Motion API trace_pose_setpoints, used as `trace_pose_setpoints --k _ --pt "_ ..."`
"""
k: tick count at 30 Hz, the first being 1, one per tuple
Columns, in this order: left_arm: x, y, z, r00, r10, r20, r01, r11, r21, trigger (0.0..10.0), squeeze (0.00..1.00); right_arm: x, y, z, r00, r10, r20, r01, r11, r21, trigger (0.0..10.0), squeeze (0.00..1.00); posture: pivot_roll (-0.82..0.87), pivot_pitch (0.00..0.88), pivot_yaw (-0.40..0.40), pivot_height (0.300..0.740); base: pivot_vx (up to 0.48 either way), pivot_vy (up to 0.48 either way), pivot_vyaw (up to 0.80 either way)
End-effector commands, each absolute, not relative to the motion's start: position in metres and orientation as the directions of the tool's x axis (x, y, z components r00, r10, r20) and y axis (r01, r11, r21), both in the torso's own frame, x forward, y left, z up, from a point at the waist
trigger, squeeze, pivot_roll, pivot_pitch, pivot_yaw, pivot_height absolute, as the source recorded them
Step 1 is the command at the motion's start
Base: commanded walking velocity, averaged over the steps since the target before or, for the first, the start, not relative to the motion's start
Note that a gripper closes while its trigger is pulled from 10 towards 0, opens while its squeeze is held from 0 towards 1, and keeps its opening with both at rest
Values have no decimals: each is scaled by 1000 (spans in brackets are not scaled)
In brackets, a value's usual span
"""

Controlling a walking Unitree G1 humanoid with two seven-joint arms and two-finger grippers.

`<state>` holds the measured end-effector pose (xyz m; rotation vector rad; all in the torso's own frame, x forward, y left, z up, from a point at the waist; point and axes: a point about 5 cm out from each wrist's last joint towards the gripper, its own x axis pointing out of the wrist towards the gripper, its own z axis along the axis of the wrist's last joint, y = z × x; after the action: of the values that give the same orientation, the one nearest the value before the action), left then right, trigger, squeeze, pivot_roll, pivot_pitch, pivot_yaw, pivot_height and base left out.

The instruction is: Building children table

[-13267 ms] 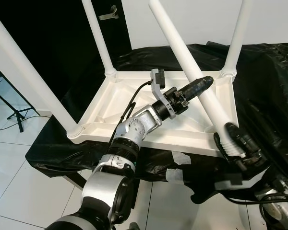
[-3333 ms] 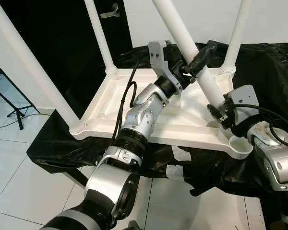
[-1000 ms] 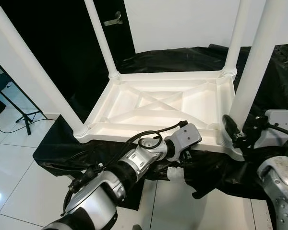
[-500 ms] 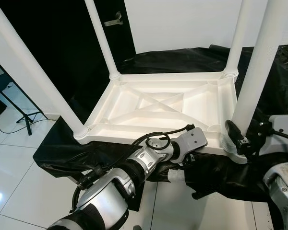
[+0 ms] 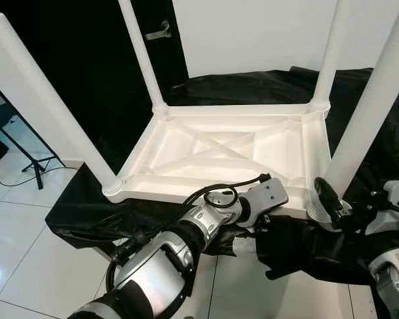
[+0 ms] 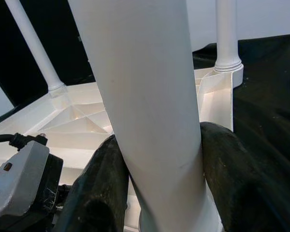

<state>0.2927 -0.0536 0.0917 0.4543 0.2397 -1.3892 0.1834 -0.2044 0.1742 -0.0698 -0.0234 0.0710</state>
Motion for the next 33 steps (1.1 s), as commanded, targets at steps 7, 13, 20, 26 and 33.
trace_pose_setpoints --k 7,13,20,26,33 --pt "284 -42 68 88 -849 -521 995 55 78 10000 0 179 -223 161 996 -70 -50 63 990 -128 10000 0 -96 0 139 740 0 0 0" --pt "284 -43 69 90 -850 -518 995 55 82 10000 0 171 -218 154 994 -88 -64 78 987 -142 10000 0 -106 0 139 740 0 0 0" --pt "288 -47 78 106 -889 -445 993 71 94 10000 0 173 -212 150 995 -69 -77 58 990 -130 10000 0 -106 0 138 740 0 0 0" --pt "299 -50 111 125 -972 -197 991 115 62 10000 1000 183 -210 157 998 -49 -45 44 992 -118 10000 0 -96 0 133 740 0 0 0" --pt "299 -37 159 -79 -985 151 997 -76 23 10000 0 192 -202 168 1000 -3 -4 3 995 -100 10000 0 -84 0 121 740 0 0 0"
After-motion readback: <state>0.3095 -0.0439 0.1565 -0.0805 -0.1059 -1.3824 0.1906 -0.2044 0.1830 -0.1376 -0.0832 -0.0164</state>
